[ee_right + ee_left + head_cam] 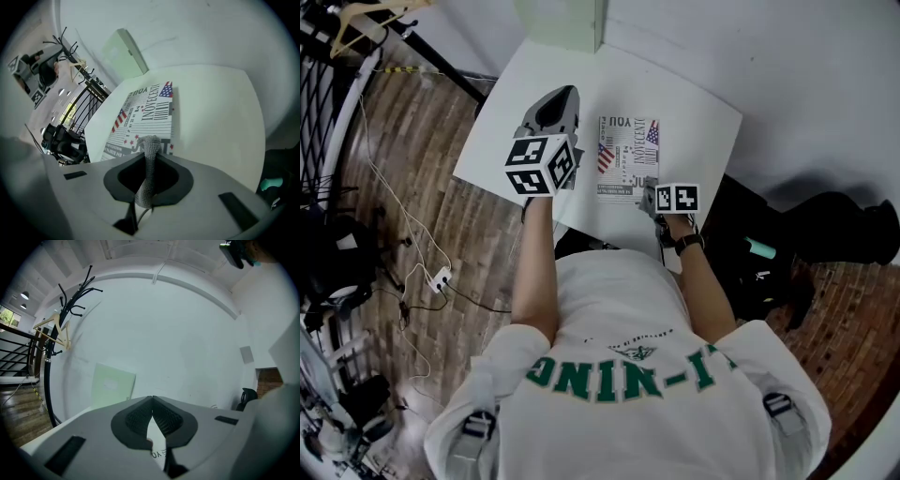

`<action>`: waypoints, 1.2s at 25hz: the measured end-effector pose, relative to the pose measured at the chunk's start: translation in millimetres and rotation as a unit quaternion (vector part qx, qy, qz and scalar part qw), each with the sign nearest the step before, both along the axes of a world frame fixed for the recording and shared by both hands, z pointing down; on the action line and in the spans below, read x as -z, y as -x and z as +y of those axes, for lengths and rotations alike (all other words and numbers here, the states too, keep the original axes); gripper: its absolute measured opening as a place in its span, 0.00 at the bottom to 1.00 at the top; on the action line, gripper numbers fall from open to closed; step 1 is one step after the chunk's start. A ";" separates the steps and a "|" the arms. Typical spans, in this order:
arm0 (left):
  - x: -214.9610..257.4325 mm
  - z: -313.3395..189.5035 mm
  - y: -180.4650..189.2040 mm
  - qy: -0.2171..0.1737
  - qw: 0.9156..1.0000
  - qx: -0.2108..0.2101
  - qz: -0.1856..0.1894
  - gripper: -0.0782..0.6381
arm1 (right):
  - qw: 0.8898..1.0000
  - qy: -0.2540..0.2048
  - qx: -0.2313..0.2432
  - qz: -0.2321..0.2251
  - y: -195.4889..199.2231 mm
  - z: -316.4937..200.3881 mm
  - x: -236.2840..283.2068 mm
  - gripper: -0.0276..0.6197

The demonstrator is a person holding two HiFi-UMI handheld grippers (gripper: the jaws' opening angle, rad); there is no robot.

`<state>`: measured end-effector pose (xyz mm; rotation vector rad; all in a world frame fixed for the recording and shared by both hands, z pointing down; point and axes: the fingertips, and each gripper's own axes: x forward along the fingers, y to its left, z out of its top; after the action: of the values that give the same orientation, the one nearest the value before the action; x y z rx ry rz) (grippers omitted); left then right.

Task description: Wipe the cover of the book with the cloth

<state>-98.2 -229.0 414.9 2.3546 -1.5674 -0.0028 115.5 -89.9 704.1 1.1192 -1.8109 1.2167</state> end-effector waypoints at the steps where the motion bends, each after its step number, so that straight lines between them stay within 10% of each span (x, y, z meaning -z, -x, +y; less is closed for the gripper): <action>1: 0.3 -0.7 -2.8 0.000 1.000 -0.003 0.000 0.13 | 1.000 -0.001 -0.006 -0.001 -4.4 -1.3 0.3 0.10; 9: 3.9 1.7 -10.2 -0.002 1.000 -0.008 -0.005 0.13 | 0.999 -0.014 0.017 0.024 9.8 0.4 5.6 0.10; 15: 0.6 5.8 4.2 0.001 1.000 0.007 -0.007 0.13 | 0.992 -0.028 0.113 -0.038 110.5 19.7 13.8 0.10; 20: -1.1 10.7 17.8 0.004 1.000 0.022 -0.006 0.13 | 0.978 -0.044 0.206 0.000 144.9 44.0 1.0 0.10; 30: -5.6 8.6 20.4 0.011 1.000 0.023 -0.002 0.13 | 0.992 -0.040 0.122 0.012 80.4 40.5 2.4 0.10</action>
<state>-118.6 -220.4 420.5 2.3028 -1.6157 0.0079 35.1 -49.4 701.7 0.9184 -1.9289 0.9914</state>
